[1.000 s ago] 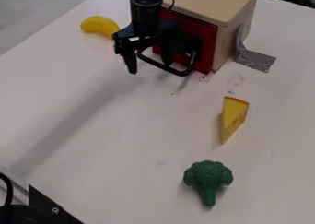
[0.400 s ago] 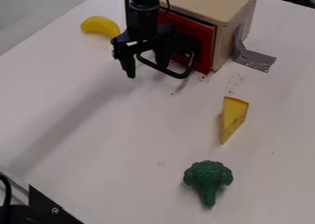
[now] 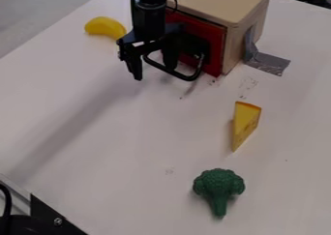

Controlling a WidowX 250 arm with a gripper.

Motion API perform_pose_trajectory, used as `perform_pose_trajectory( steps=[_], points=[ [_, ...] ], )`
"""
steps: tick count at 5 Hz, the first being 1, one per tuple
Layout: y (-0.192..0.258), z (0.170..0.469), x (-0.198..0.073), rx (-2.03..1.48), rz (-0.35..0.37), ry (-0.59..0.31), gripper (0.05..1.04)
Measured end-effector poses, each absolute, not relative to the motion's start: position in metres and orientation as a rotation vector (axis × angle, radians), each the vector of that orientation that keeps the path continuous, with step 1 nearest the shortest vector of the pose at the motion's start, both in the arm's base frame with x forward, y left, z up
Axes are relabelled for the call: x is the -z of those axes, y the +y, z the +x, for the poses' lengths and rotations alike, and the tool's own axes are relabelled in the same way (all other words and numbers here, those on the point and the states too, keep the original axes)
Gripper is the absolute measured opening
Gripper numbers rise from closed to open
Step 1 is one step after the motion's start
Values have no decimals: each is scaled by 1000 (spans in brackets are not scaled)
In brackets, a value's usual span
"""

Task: Opening the drawer

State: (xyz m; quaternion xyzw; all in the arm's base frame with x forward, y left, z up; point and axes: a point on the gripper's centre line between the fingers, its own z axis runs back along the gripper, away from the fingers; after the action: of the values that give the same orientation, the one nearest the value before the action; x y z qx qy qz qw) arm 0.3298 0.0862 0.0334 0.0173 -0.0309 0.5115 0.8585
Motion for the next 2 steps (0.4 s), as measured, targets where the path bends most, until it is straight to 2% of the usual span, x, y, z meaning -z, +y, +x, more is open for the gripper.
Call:
perform_pose_trajectory(
  steps=[1,2],
  points=[
    [87,335,-34,-1074,38,-58,998],
    [89,342,-23,-1085,42,-45,998]
  ],
)
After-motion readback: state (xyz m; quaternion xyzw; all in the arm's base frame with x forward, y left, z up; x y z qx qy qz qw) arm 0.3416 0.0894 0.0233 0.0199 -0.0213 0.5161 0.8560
